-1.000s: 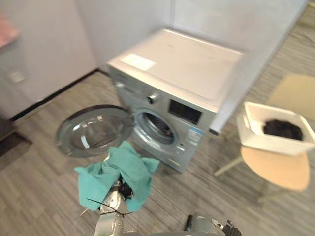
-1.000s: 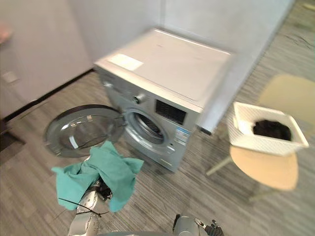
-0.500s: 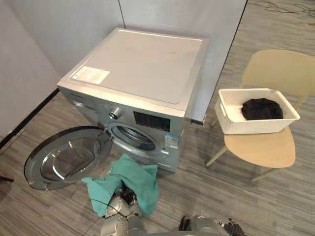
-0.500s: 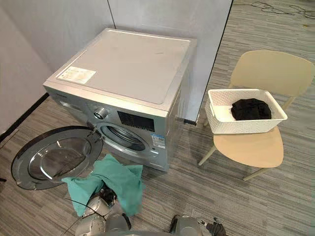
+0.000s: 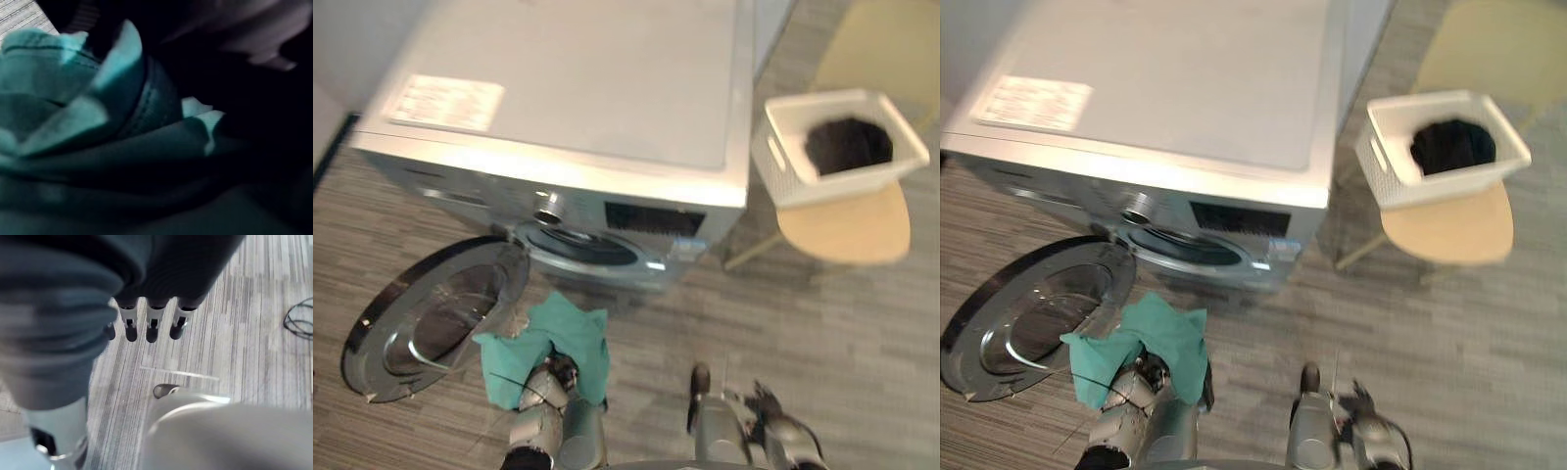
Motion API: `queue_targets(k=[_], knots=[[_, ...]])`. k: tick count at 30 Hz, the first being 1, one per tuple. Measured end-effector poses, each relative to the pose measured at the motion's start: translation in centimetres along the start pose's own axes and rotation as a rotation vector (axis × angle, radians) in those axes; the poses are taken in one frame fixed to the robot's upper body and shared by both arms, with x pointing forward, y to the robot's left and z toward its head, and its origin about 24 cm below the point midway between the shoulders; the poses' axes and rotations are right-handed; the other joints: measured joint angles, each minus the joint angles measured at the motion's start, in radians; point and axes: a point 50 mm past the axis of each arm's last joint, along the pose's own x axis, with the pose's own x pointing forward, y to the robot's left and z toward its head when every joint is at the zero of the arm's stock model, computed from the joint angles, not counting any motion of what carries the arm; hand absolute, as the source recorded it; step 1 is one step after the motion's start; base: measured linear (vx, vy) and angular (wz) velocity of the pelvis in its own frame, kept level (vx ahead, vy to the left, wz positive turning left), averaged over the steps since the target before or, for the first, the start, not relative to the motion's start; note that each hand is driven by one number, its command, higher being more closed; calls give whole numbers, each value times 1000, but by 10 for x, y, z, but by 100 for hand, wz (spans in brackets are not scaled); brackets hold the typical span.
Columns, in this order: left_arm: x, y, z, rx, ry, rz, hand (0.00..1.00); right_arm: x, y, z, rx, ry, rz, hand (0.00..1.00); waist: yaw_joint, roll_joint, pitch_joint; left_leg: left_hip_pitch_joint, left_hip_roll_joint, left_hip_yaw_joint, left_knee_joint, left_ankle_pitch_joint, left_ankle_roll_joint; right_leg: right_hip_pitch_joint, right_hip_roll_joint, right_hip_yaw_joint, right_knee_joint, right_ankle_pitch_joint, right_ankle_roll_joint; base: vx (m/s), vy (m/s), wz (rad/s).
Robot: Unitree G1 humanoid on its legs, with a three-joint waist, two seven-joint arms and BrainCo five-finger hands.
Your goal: Pick up the laundry basket with both hands and put the clothes into the washing machine.
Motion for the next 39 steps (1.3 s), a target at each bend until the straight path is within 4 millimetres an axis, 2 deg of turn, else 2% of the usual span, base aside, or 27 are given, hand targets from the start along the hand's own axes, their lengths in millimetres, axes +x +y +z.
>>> queue_targets(k=[1, 2, 3, 4, 6, 9, 10, 12, 13, 15, 16, 18, 21, 24, 28, 31, 33, 35, 36, 38, 39], knots=[[4, -7, 5, -11, -14, -14, 100, 1, 7, 9, 16, -24, 19, 0, -1, 1, 17, -14, 0, 16, 14, -6, 7, -17, -3, 17, -10, 17, 7, -141, 227, -85], [12, -21, 16, -33, -41, -46, 100, 3, 22, 26, 39, -69, 59, 0, -1, 3, 44, -45, 1, 46, 49, -23, 21, -48, -8, 53, -31, 50, 19, -152, 227, -60], [17, -28, 22, -43, -56, -55, 100, 3, 30, 33, 54, -87, 76, 0, -1, 3, 51, -64, 0, 57, 67, -31, 28, -66, -11, 68, -37, 64, 23, -214, 296, -72], [30, -47, 39, -76, -85, -71, 100, 1, 55, 54, 87, -142, 141, 0, -5, 4, 61, -131, 2, 83, 111, -50, 53, -124, -19, 102, -56, 101, 36, -148, 201, -46], [39, -62, 57, -119, -118, -83, 100, -3, 70, 70, 110, -193, 188, 0, -7, 4, 78, -174, 8, 92, 142, -63, 63, -156, -21, 115, -65, 120, 38, -141, 126, -26], [50, -95, 109, -278, -236, -105, 100, -19, 100, 104, 212, -334, 302, 0, -19, -2, 116, -281, 23, 91, 199, -86, 71, -233, -22, 119, -76, 144, 28, -151, 79, -2], [51, -97, 118, -306, -256, -103, 100, -22, 104, 109, 233, -354, 321, 0, -20, -6, 123, -298, 26, 91, 205, -86, 72, -247, -22, 119, -73, 145, 29, -104, 14, 3], [51, -106, 156, -426, -347, -101, 100, -34, 116, 124, 294, -424, 395, 0, -33, -11, 129, -386, 38, 79, 236, -87, 73, -335, -14, 110, -33, 147, 33, -83, -15, 4], [50, -108, 166, -458, -374, -105, 100, -36, 117, 127, 326, -435, 412, 0, -35, -12, 134, -404, 41, 75, 241, -86, 73, -355, -12, 108, -20, 145, 36, -43, -37, 5], [44, -121, 208, -555, -474, -149, 100, -42, 120, 135, 436, -457, 484, 0, -44, -21, 170, -472, 52, 47, 277, -84, 77, -433, 2, 99, 65, 118, 63, -36, -53, 9], [41, -125, 218, -581, -495, -165, 100, -43, 121, 136, 459, -459, 500, 0, -48, -26, 173, -492, 53, 44, 286, -83, 78, -463, 3, 98, 102, 101, 63, -26, -57, 19], [32, -138, 256, -675, -561, -229, 100, -48, 119, 146, 585, -473, 575, 0, -57, -43, 198, -574, 65, 22, 337, -82, 79, -566, 11, 92, 223, 50, 61, -11, -55, 15], [23, -146, 291, -746, -602, -282, 100, -54, 112, 159, 704, -527, 635, 0, -70, -56, 210, -659, 84, -5, 381, -82, 79, -664, 23, 70, 321, 23, 50, 1, -43, 9], [17, -149, 312, -782, -623, -320, 100, -57, 106, 162, 753, -561, 657, 0, -73, -57, 211, -703, 91, -23, 403, -80, 76, -714, 29, 60, 377, -3, 43, 1, -39, 9], [-13, -170, 360, -711, -750, -456, 100, -64, 101, 169, 845, -591, 713, 0, -77, -57, 212, -783, 102, -42, 408, -64, 50, -799, 36, 41, 425, -26, 25, -20, -51, 10], [-36, -188, 383, -655, -819, -537, 100, -69, 97, 172, 884, -623, 740, 0, -80, -58, 212, -805, 105, -40, 398, -52, 49, -827, 39, 42, 426, -23, 22, -7, -10, -1], [-75, -206, 419, -547, -953, -619, 100, -74, 95, 176, 914, -647, 772, 0, -86, -59, 212, -830, 111, -40, 375, -33, 45, -851, 49, 38, 405, -11, 12, -1, -15, -6], [-100, -214, 441, -493, -1034, -659, 100, -75, 93, 179, 926, -658, 774, 0, -85, -60, 213, -848, 122, -40, 362, -22, 45, -861, 58, 27, 377, 6, 4, 9, -6, -16], [-112, -210, 459, -466, -1084, -641, 100, -76, 91, 181, 941, -673, 774, 0, -87, -61, 213, -861, 129, -40, 346, -11, 41, -866, 69, 19, 348, 20, 0, 19, 0, -16], [-128, -210, 473, -448, -1127, -647, 100, -74, 83, 183, 976, -687, 752, 0, -85, -62, 213, -866, 133, -42, 335, -2, 37, -866, 74, 9, 325, 30, -3, 27, 3, -8], [-136, -210, 478, -393, -1180, -629, 0, -71, 76, 183, 992, -700, 727, 0, -84, -62, 213, -867, 139, -45, 328, 0, 35, -861, 79, 3, 316, 37, -4, 14, 2, -7]])
